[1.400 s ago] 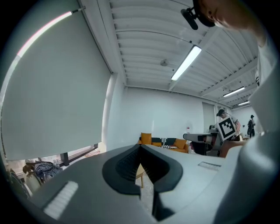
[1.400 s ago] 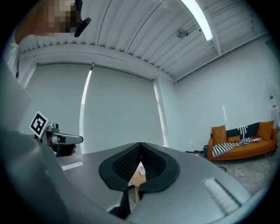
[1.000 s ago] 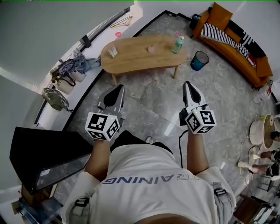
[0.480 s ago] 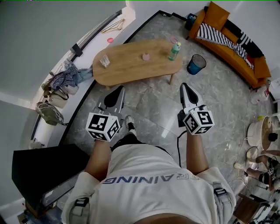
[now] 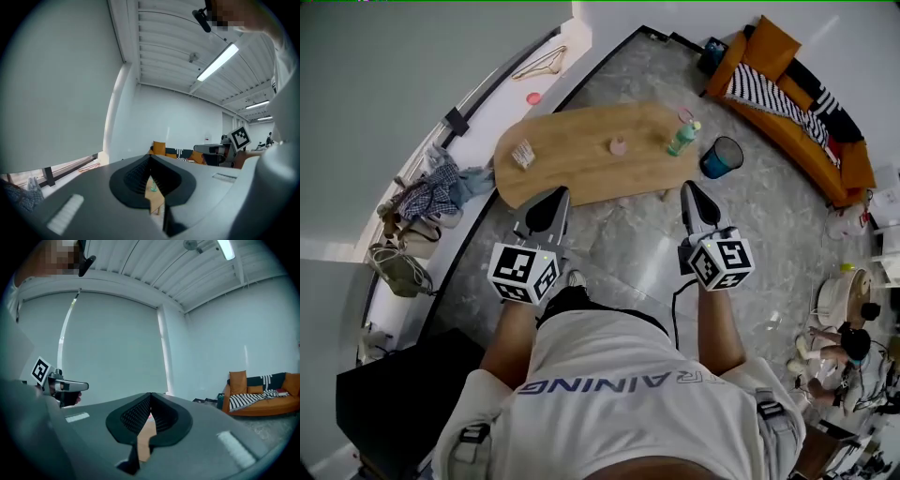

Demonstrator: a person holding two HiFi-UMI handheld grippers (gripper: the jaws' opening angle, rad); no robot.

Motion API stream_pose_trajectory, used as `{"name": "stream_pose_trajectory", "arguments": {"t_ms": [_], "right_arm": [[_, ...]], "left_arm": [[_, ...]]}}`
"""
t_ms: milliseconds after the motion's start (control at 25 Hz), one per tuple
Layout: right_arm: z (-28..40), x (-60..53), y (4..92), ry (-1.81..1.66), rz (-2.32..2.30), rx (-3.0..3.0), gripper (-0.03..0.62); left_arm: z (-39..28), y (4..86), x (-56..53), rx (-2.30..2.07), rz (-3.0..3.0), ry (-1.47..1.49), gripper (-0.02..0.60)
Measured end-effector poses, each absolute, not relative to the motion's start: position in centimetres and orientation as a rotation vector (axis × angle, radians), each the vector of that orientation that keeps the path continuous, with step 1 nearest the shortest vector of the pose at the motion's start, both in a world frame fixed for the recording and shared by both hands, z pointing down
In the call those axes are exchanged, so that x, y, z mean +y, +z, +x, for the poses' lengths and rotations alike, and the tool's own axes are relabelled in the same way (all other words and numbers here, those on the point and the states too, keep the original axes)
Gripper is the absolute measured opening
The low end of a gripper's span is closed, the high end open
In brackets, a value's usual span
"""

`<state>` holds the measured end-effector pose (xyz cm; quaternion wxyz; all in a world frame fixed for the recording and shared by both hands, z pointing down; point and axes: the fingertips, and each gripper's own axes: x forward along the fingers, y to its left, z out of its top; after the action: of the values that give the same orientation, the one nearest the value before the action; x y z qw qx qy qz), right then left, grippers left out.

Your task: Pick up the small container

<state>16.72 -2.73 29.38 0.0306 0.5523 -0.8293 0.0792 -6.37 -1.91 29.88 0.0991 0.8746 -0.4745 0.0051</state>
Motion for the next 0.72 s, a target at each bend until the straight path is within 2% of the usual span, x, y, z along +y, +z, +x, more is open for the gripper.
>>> {"name": "stream_pose_trajectory", "arguments": {"t_ms": [320, 720], "right_arm": [[14.3, -10.5, 31.0, 0.252, 1.653, -2.543, 0.014], [19.5, -22.1, 33.3, 0.307, 1.533, -2.643, 0.014]], "left_arm": [[-8.8, 32.0, -9.7, -1.409, 2.541, 0.047, 0.001], [-4.0, 33.0, -18.3, -1.567, 2.444, 0.127, 0.002]]}}
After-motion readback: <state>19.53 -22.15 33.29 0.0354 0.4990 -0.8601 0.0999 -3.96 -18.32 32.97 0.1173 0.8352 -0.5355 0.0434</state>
